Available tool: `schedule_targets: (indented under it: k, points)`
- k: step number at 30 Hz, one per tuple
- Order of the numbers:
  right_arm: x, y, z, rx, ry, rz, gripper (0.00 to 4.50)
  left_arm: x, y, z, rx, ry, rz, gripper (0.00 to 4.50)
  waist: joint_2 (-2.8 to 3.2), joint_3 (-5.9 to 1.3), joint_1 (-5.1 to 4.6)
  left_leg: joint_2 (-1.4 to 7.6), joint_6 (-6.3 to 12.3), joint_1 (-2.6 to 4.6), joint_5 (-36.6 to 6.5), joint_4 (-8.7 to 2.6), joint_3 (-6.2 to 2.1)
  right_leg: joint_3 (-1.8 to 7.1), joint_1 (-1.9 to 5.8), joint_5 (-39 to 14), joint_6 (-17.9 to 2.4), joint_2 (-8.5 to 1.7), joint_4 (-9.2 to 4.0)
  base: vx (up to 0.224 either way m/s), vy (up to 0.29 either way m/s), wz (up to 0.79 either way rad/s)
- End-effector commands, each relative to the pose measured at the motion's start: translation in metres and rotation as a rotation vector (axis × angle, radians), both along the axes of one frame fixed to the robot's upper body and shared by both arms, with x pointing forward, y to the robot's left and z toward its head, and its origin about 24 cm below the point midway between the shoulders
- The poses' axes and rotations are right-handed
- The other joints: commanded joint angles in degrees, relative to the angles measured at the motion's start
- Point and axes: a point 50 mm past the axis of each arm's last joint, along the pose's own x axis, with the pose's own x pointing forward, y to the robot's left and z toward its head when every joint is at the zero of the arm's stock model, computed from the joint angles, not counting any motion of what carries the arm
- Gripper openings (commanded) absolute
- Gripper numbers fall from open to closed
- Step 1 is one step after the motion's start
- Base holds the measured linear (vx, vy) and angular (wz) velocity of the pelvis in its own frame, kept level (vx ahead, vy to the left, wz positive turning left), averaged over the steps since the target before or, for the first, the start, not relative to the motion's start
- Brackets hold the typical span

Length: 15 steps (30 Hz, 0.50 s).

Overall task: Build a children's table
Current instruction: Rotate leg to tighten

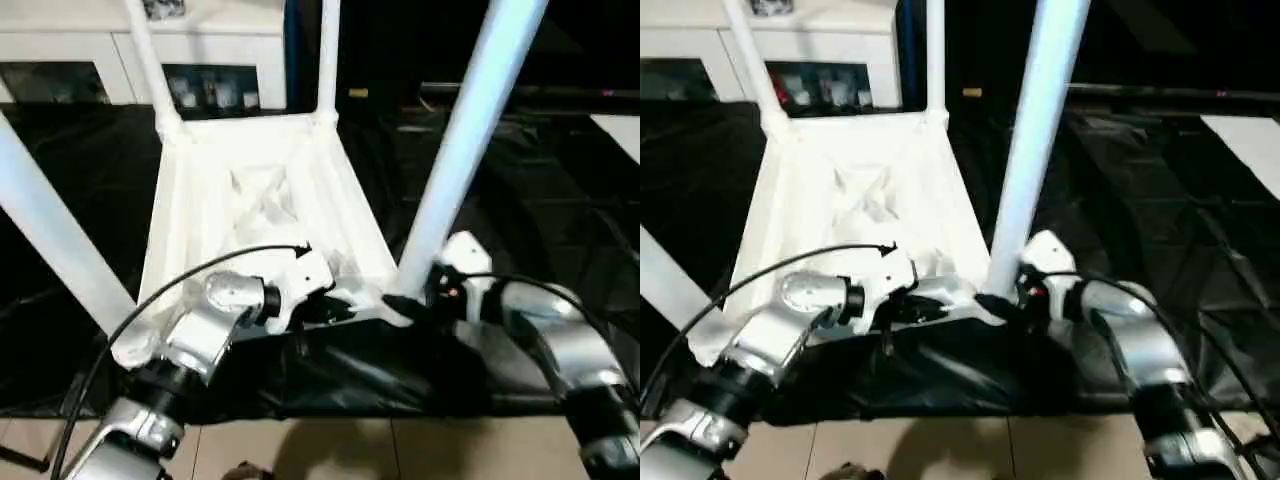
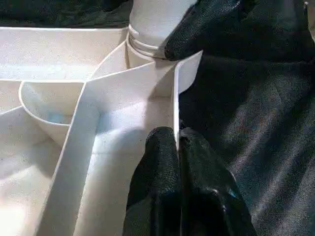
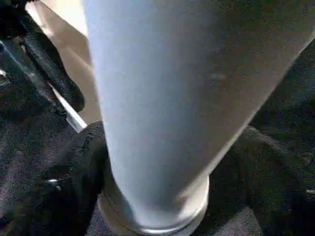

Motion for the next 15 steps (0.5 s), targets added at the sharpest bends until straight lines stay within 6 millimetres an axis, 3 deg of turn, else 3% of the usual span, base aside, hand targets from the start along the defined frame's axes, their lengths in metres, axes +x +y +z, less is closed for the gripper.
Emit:
schedule_targets:
  k: [1, 10, 15]
  points:
    - [0.005, -0.002, 0.003, -0.013, -0.017, -0.009, 3.72, -0.003, -0.004, 0.001, -0.008, 0.017, -0.066, 0.00, -0.81, -3.82, -0.33, 3.25, 2.18, 1.44, -14.3, -4.03, -1.54, 2.13, 2.18, -15.3, -12.1, -2.58, -3.47, 0.000, 0.000, 0.00]
    - [0.007, 0.004, 0.000, 0.013, -0.001, 0.017, 2.95, 0.000, 0.003, 0.001, 0.006, 0.020, -0.054, 0.00, -0.75, -3.88, -1.07, 3.25, 2.20, 1.33, -14.3, -4.03, -1.61, 2.09, 2.23, -14.2, -12.7, -2.50, -3.29, 0.000, 0.000, 0.00]
    - [0.008, 0.022, -0.010, 0.058, 0.009, -0.068, 2.64, 0.012, 0.002, 0.004, 0.022, -0.025, 0.089, 0.00, -0.75, -3.66, -1.50, 3.21, 1.66, 1.39, -16.1, -4.19, -1.64, 2.07, 2.06, -17.1, -12.4, -2.49, -3.63, 0.000, 0.000, 0.00]
